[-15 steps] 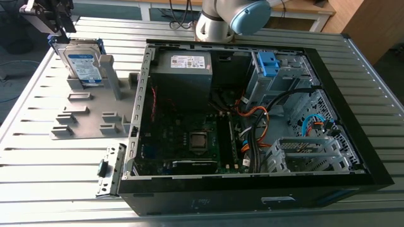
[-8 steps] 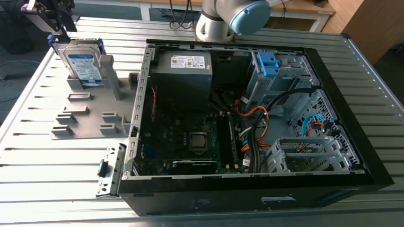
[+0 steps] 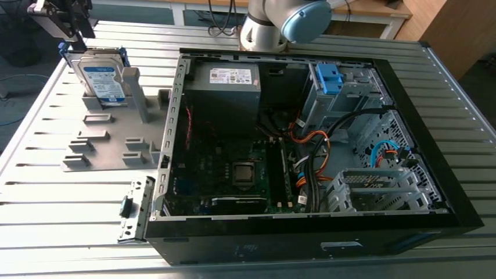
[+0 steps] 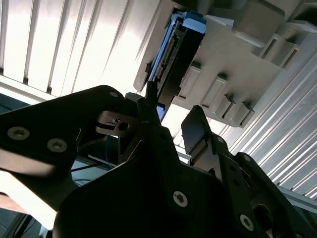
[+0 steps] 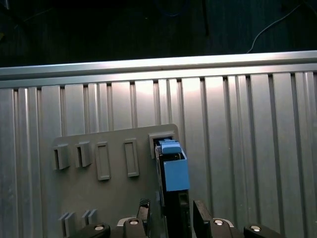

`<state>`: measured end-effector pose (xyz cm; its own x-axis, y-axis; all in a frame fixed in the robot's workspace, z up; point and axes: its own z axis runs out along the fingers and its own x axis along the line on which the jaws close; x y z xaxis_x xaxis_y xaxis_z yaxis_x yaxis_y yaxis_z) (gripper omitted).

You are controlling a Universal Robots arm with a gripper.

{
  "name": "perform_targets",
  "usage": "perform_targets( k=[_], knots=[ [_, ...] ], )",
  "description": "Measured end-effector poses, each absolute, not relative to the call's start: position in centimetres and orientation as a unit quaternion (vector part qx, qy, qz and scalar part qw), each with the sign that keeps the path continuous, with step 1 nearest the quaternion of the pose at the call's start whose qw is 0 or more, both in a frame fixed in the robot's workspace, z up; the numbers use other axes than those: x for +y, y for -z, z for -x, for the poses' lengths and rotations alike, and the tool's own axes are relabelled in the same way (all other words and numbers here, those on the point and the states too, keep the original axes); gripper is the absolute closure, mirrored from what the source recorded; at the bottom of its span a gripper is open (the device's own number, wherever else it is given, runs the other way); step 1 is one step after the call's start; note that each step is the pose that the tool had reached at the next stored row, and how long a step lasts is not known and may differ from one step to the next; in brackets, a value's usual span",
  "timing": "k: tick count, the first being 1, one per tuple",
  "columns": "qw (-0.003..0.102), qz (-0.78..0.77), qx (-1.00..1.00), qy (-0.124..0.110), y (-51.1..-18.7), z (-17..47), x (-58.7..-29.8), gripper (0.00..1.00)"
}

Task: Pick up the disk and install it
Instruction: 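Pick up the disk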

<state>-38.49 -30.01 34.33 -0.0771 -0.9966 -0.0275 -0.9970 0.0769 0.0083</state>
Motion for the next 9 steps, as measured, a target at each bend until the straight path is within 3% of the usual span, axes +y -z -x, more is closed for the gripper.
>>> perform_targets(
  k=[9],
  knots=[
    [0.007,0.679,0.734,-0.012,-34.27,38.49,-29.05,0.53]
  ],
)
